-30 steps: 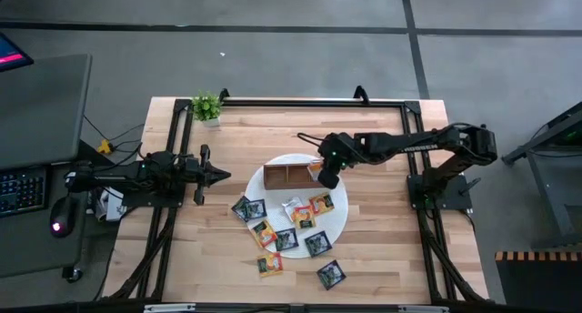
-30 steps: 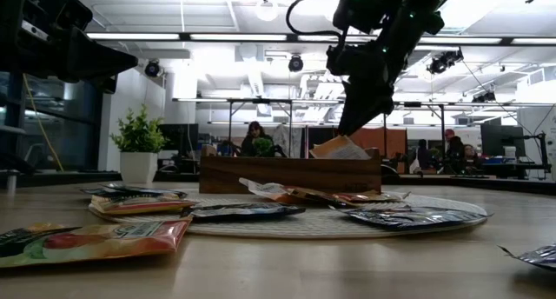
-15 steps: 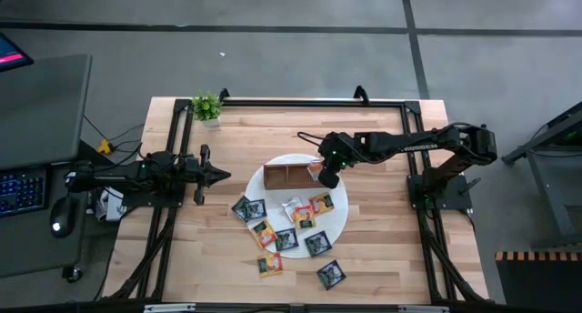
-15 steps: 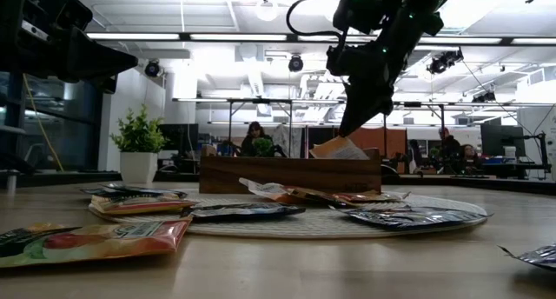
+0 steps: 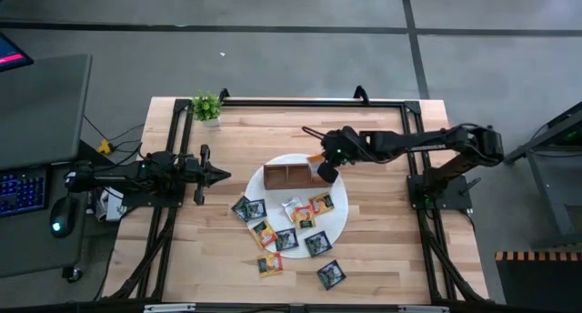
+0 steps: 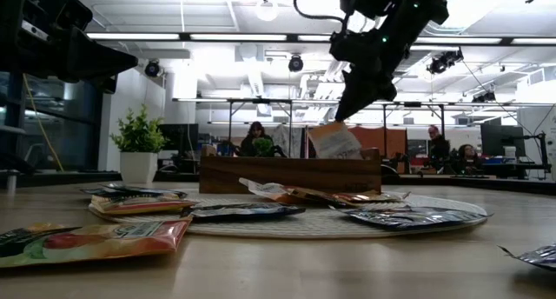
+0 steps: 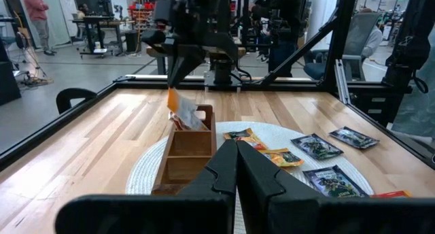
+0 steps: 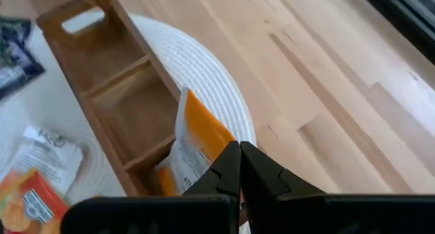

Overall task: Pick & Place Tea
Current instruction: Put the white tea bag into the right section of the wooden organizer

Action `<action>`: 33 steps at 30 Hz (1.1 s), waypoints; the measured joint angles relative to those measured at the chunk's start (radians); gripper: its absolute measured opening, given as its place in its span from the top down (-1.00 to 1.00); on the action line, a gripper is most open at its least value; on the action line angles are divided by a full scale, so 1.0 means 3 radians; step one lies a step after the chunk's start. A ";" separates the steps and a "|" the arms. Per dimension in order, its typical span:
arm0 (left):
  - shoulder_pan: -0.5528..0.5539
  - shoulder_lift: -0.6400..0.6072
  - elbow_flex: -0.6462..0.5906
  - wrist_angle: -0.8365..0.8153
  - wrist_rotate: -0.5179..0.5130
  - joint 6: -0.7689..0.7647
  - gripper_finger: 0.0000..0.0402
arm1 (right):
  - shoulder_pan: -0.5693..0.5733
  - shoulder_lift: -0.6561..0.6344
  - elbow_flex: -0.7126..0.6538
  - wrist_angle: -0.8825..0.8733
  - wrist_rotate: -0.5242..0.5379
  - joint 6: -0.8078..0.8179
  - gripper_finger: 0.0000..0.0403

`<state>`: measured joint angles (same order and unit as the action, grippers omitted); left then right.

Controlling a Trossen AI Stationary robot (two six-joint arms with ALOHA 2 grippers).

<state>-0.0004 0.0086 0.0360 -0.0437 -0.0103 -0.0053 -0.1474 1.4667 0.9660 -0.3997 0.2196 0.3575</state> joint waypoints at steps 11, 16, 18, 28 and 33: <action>0.0000 0.0000 0.0000 -0.0001 0.0000 -0.0001 1.00 | 0.0178 -0.0013 -0.0418 0.0561 0.0200 0.0461 1.00; 0.0000 0.0000 0.0000 -0.0001 -0.0001 0.0000 1.00 | 0.0216 -0.0016 -0.0513 0.0771 0.0237 0.0548 1.00; 0.0001 0.0000 0.0000 -0.0001 -0.0001 0.0000 1.00 | 0.0247 -0.0016 -0.0539 0.0793 0.0272 0.0558 1.00; 0.0000 0.0000 0.0000 0.0000 -0.0001 0.0000 1.00 | 0.0305 -0.0016 -0.0550 0.0604 0.0381 0.0816 1.00; 0.0001 0.0001 0.0000 0.0000 -0.0001 0.0000 1.00 | 0.0305 -0.0016 -0.0550 0.0449 0.0474 0.0993 1.00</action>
<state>-0.0002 0.0089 0.0360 -0.0437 -0.0105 -0.0052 -0.0559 1.4620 0.8009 -0.2652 0.3618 0.6553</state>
